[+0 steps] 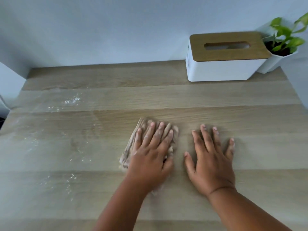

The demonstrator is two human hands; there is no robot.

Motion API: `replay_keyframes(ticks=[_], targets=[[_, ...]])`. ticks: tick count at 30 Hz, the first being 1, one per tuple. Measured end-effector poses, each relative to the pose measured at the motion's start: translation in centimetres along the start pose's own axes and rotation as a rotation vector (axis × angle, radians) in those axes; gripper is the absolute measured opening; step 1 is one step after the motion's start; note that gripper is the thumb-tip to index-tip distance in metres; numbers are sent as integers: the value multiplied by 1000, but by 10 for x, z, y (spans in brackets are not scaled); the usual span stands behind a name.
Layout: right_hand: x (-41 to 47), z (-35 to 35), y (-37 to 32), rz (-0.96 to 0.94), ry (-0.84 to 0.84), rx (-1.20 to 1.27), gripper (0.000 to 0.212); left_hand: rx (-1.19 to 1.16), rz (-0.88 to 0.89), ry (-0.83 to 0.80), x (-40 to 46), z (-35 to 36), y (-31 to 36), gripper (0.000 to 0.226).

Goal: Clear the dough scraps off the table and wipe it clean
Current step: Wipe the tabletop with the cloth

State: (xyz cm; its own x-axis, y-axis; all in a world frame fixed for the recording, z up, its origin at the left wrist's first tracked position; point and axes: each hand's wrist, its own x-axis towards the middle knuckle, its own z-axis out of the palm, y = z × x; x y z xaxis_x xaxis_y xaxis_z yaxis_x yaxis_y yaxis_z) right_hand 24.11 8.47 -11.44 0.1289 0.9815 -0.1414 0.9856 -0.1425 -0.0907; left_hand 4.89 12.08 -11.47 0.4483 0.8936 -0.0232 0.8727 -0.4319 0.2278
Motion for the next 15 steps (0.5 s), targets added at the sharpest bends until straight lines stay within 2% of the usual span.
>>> replay_keyframes(ticks=[4,7,11,15], targets=[[-1,4,2,-4,1,-1,76,-9,-48,71,-64,10,4,78],[-1,4,2,-4,15,-2,77,-6,-100,75,-65,11,1,80],[0,2,0,-3,18,19,77,40,-230,49,-14,3,-15,76],[-1,1,1,0,11,6,78,-10,-330,-7,76,-8,-47,74]])
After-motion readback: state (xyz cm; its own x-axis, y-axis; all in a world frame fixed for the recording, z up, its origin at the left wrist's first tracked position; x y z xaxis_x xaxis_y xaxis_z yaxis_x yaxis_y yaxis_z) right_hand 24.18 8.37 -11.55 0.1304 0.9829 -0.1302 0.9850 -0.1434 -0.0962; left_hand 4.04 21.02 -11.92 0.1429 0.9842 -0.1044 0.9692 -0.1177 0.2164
